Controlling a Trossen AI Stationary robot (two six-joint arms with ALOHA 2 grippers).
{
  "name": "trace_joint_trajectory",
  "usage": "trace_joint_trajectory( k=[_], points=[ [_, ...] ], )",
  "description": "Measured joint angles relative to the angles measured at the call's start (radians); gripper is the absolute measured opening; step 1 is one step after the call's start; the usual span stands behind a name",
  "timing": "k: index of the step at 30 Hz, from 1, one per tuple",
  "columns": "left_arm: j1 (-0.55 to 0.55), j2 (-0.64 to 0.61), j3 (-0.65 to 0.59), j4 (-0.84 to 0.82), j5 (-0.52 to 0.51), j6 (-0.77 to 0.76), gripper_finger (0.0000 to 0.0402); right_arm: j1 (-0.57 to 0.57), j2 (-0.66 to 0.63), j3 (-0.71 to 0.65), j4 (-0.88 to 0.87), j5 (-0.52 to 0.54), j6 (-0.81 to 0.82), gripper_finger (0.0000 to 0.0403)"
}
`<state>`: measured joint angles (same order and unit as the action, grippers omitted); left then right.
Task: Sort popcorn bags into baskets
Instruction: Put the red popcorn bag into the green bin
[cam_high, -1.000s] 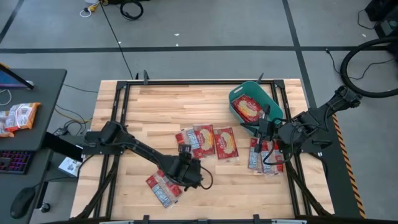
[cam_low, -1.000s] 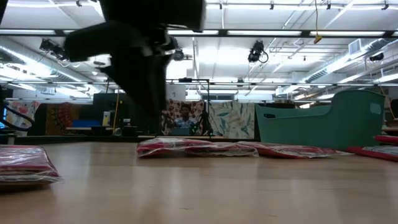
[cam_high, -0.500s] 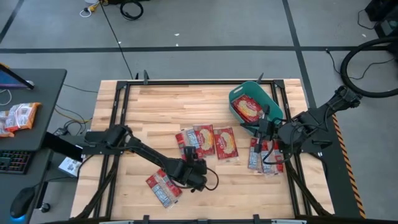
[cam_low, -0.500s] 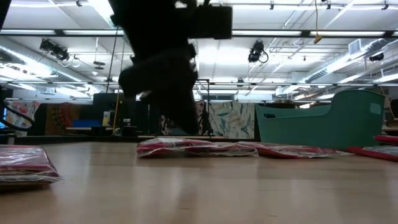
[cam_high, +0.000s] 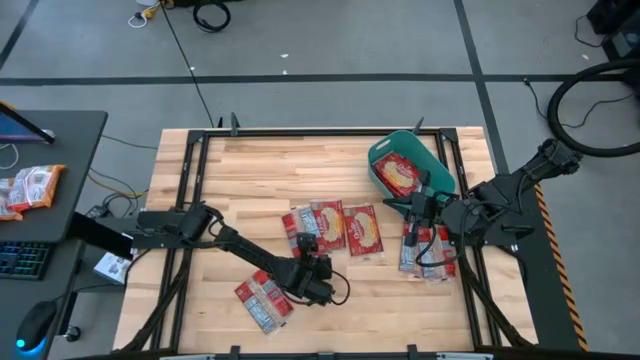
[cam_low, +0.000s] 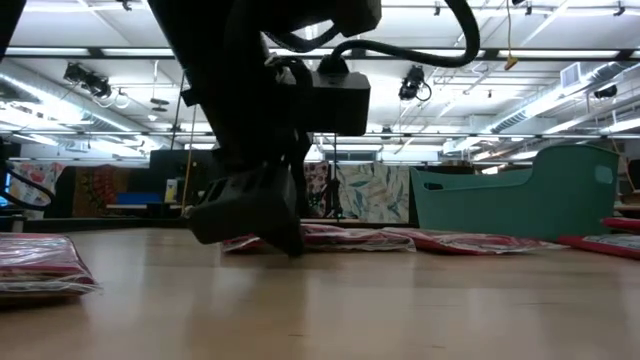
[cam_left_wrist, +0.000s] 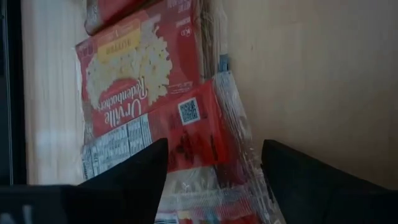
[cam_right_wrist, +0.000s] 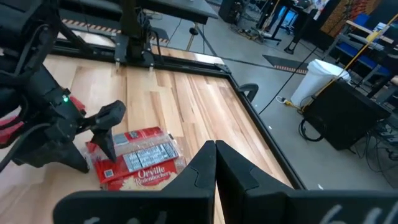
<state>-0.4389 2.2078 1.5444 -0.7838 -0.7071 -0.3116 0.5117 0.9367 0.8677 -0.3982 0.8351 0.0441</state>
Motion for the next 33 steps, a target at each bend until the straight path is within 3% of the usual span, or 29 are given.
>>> trace_joint_trajectory(
  k=[6,16,27,33],
  points=[
    [0.011,0.003,-0.001,-0.073,0.015,-0.045,0.0198,-0.007,-0.001,0.0,0.002,-0.014,-0.001,0.0012],
    [0.016,0.005,-0.003,-0.143,0.035,-0.043,0.0015,-0.007,-0.001,0.0,0.0,-0.036,-0.002,0.0012],
    [0.02,-0.195,0.039,-0.224,0.045,-0.059,0.0004,-0.007,0.004,0.0,-0.02,-0.096,-0.003,0.0017],
    [0.047,-0.319,0.073,-0.205,0.05,-0.036,0.0002,-0.017,0.07,0.0,-0.014,-0.152,-0.081,0.0036]
  ],
)
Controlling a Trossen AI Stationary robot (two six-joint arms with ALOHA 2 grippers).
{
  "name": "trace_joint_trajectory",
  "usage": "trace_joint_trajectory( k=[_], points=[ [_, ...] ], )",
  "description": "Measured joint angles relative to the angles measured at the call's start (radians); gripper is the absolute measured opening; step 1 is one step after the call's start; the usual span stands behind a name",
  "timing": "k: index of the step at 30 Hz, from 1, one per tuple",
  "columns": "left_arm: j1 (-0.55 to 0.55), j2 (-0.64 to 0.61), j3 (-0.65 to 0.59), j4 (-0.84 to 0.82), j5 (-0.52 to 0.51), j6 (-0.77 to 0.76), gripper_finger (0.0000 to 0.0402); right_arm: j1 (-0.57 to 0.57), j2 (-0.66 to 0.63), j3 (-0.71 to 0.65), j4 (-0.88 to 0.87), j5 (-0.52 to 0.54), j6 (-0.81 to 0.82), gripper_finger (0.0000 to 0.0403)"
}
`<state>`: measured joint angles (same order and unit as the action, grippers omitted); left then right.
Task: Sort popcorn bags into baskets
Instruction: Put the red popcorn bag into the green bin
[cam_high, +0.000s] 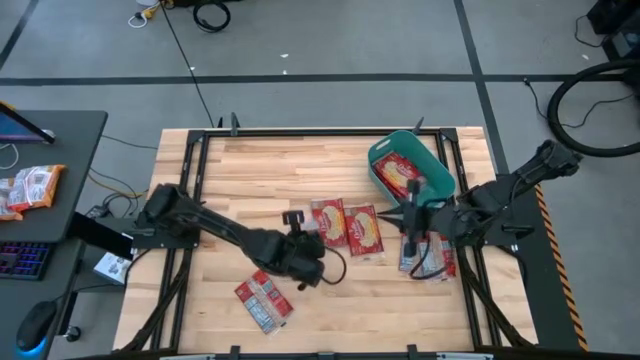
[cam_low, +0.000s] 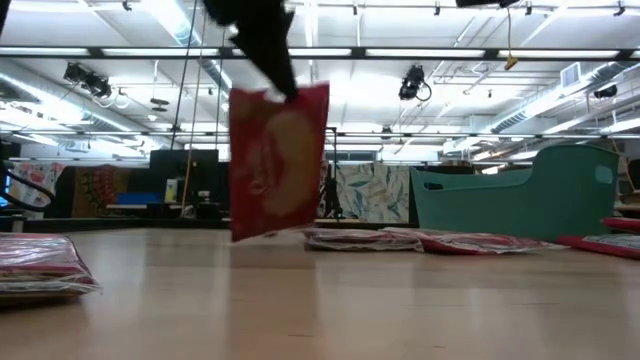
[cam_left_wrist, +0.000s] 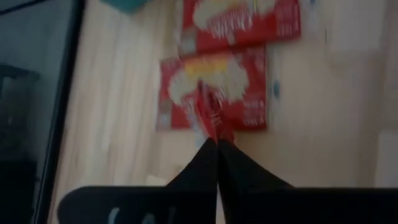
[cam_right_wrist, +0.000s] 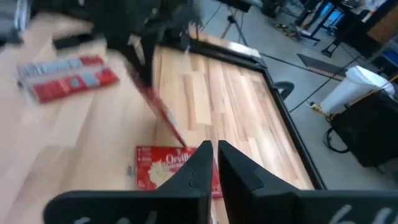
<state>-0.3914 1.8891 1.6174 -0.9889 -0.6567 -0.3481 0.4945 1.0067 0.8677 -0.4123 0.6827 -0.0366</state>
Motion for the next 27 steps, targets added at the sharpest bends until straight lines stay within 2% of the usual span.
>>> trace_joint_trajectory(
  k=[5,9,16,20,23,27],
  points=[
    [0.031,-0.053,0.008,0.092,0.011,0.103,0.0002,-0.042,0.084,0.0,0.03,-0.016,-0.025,0.0076],
    [0.054,-0.063,0.008,0.155,0.051,0.181,0.0001,-0.1,0.136,0.0,0.081,-0.131,-0.037,0.0122],
    [0.059,-0.064,0.007,0.242,0.056,0.302,0.0001,-0.224,0.222,0.0,0.208,-0.371,-0.053,0.0192],
    [0.058,-0.064,0.007,0.27,0.06,0.331,0.0001,-0.273,0.283,0.0,0.266,-0.446,-0.093,0.0206],
    [0.059,-0.064,0.007,0.284,0.046,0.339,0.0001,-0.296,0.319,0.0,0.311,-0.538,-0.114,0.0207],
    [0.059,-0.064,0.017,0.282,0.006,0.348,0.0001,-0.31,0.335,0.0,0.326,-0.588,-0.117,0.0201]
  ],
)
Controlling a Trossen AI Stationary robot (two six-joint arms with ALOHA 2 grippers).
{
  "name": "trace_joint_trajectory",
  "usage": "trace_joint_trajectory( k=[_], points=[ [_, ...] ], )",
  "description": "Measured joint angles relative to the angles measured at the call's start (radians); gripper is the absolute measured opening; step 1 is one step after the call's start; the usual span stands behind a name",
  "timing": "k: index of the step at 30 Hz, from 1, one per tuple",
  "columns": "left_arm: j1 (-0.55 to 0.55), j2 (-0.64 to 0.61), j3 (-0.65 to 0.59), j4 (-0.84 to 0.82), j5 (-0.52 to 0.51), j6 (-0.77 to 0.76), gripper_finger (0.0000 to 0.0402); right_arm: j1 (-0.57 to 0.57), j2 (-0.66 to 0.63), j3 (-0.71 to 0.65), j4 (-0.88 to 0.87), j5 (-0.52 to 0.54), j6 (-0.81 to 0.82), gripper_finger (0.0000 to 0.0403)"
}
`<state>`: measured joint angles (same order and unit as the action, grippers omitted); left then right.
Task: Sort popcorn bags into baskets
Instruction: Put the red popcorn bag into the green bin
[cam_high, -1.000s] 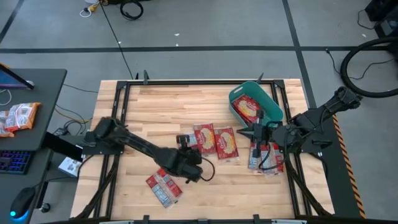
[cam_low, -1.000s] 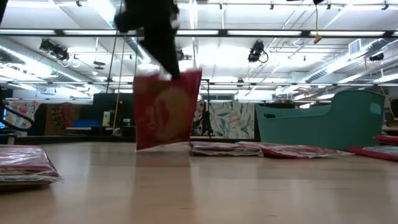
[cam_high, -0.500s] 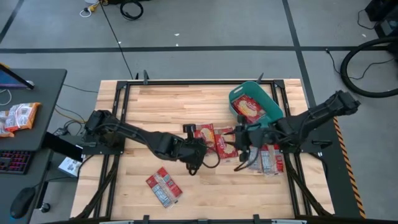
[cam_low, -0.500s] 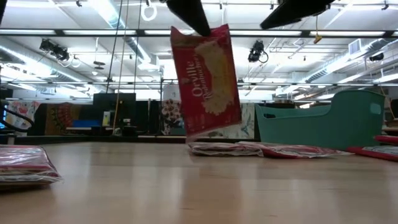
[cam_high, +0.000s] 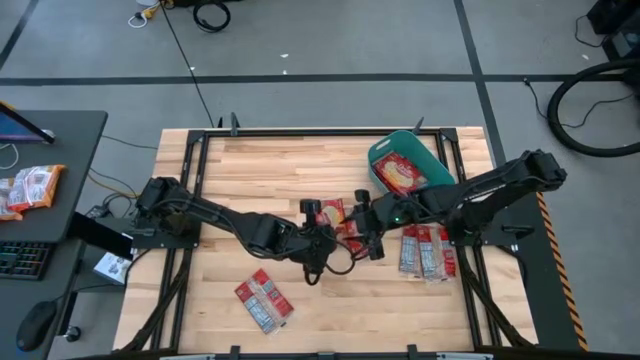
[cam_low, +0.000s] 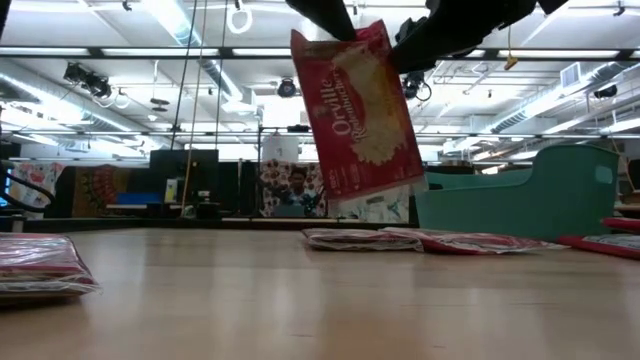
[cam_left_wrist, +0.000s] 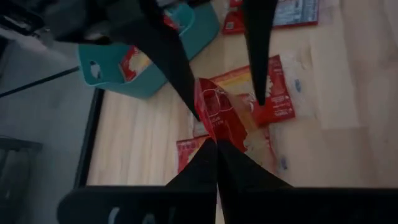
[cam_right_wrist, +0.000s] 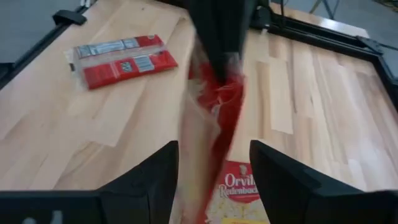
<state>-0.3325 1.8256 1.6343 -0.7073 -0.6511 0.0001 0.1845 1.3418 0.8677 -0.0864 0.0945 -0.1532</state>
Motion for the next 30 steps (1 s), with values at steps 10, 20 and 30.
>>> trace_joint_trajectory(
  k=[10,20,30],
  points=[
    [0.003,0.0,0.02,0.128,-0.06,0.144,0.0004,-0.011,-0.002,0.0,0.015,-0.021,0.028,0.0093],
    [0.01,-0.001,0.021,0.131,-0.061,0.123,0.0076,-0.011,-0.002,0.0,-0.036,-0.012,0.03,0.0036],
    [0.004,-0.035,-0.041,-0.024,-0.058,-0.011,0.017,-0.022,-0.137,0.0,-0.251,0.173,0.045,0.0022]
  ],
)
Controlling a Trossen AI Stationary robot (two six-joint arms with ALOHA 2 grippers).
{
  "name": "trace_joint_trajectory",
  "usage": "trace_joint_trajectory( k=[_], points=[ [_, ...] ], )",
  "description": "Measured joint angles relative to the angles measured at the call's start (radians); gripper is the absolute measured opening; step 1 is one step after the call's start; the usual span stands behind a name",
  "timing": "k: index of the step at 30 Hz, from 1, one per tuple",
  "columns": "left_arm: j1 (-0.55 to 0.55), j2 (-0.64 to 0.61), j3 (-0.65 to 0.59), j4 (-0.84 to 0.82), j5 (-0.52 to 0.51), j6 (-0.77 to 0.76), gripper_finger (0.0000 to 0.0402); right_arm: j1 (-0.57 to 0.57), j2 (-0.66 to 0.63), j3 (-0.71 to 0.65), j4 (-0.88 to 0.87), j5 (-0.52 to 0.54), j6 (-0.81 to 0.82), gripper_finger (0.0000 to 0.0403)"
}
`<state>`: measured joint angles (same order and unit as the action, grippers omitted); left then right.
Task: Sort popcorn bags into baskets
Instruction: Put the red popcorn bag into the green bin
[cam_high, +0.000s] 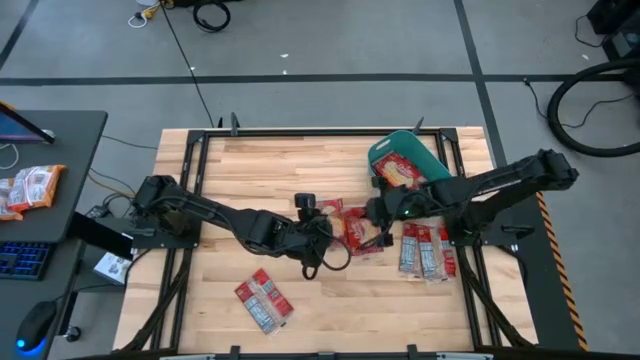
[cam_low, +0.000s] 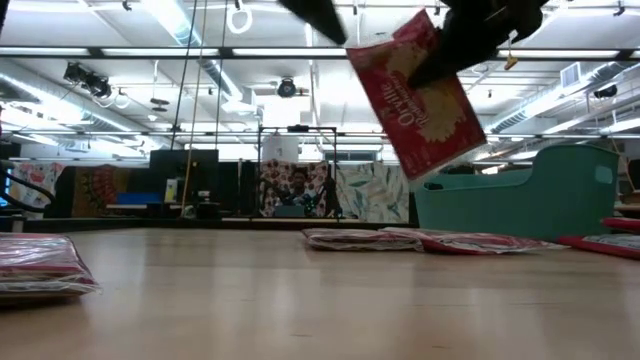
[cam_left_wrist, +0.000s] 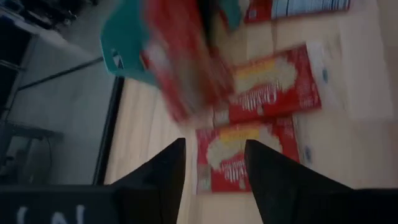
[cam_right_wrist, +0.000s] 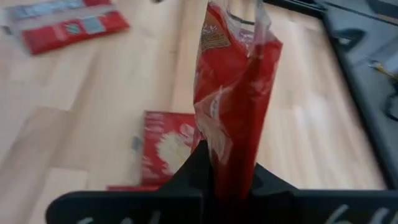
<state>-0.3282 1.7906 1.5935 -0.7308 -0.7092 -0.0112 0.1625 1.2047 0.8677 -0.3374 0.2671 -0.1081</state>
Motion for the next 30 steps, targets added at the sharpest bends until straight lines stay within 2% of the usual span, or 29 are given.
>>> trace_joint_trajectory(
  k=[7,12,15,21,25,30],
  points=[
    [-0.008,-0.005,-0.107,0.079,0.006,-0.003,0.0154,-0.139,-0.099,0.017,-0.2,0.045,0.047,0.0029],
    [-0.005,-0.039,-0.164,0.091,0.007,0.011,0.0144,-0.266,-0.072,0.123,-0.418,0.061,0.159,0.0025],
    [0.0,-0.1,-0.239,0.193,0.006,0.018,0.0142,-0.349,-0.035,0.188,-0.555,0.067,0.214,0.0027],
    [0.0,-0.198,-0.395,0.337,0.025,0.02,0.0142,-0.516,0.042,0.229,-0.65,-0.077,0.193,0.003],
    [0.0,-0.247,-0.488,0.357,0.035,-0.023,0.0142,-0.616,0.105,0.229,-0.697,-0.217,0.152,0.0031],
    [-0.01,-0.292,-0.546,0.359,0.032,-0.068,0.0142,-0.694,0.176,0.229,-0.716,-0.233,0.105,0.0054]
  ],
)
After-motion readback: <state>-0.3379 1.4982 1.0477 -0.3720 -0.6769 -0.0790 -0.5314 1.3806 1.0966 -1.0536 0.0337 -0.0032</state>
